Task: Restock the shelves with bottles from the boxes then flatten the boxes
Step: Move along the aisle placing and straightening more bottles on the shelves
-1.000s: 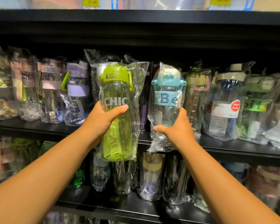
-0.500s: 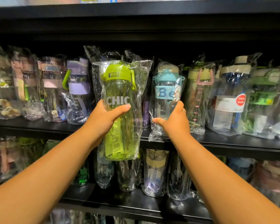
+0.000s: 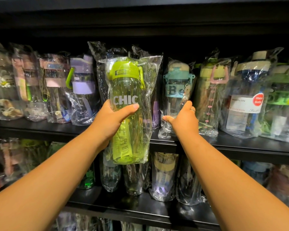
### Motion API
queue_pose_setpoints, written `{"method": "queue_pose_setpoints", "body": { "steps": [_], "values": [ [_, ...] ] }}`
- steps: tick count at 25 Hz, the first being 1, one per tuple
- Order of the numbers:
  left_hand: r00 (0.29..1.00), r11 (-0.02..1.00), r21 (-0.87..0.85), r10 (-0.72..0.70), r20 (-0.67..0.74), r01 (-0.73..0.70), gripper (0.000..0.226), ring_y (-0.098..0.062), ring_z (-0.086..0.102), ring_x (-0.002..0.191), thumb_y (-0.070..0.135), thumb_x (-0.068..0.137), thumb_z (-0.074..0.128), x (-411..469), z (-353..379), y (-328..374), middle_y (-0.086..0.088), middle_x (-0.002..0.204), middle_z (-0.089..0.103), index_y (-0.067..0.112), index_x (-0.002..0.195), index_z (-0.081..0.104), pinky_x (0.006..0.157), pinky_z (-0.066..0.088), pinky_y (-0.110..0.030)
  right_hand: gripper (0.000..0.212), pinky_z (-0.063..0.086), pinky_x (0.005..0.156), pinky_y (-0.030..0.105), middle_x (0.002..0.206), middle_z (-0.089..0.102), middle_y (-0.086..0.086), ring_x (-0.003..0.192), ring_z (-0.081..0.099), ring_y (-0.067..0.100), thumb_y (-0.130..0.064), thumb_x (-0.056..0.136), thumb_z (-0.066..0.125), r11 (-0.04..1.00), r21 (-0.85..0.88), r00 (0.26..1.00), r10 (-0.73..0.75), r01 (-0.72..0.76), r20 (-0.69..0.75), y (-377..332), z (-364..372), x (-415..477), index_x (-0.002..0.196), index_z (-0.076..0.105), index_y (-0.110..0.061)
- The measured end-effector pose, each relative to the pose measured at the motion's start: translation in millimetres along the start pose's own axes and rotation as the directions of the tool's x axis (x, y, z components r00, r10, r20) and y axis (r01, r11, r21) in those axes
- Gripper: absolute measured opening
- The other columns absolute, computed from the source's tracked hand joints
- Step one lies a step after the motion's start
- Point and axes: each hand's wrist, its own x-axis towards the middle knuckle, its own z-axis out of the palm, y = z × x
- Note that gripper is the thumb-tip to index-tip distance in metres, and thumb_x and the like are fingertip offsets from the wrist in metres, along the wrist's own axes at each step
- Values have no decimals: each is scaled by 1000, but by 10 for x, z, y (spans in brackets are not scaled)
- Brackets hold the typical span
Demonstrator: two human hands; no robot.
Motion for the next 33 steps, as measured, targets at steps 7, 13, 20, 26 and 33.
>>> {"method": "queue_pose_setpoints", "body": {
  "steps": [7,13,20,26,33],
  "values": [
    [1000,1000,8,-3,-13,3,85,-8,67,110,60,55,84,-19,6,62,12,120,71,31,129,55,105,48,-43,111,43,91,38,161,13,17,137,39,34,-52,86,68,988,152,995,-9,-6,104,27,-138,-253,156,-7,-9],
    [999,996,-87,32,11,-31,38,-5,70,103,30,84,78,-14,133,260,10,111,74,28,117,60,92,52,-28,74,39,105,27,144,41,-5,130,43,12,-49,90,61,860,466,947,-297,210,120,-91,-324,-922,151,25,-28],
    [997,999,-19,34,67,-32,84,2,65,107,63,71,78,78,274,325,13,127,65,25,140,47,93,47,-23,112,42,107,27,144,42,-15,130,44,2,-58,60,82,729,683,851,-386,44,357,-312,-368,-793,152,22,-36],
    [993,981,180,57,104,-75,79,6,47,115,75,80,35,43,58,307,26,127,46,30,145,41,102,33,-21,97,36,85,6,131,43,-21,117,47,-1,-37,69,87,768,625,915,-342,141,213,-339,-266,-770,148,31,-30],
    [946,612,726,270,182,-314,19,-8,60,92,37,91,69,182,-491,-392,8,103,63,31,108,64,88,51,-33,95,33,88,20,143,46,-6,111,41,3,-47,74,81,901,410,982,-180,143,53,-435,-100,-744,148,27,-25]
  ]
}}
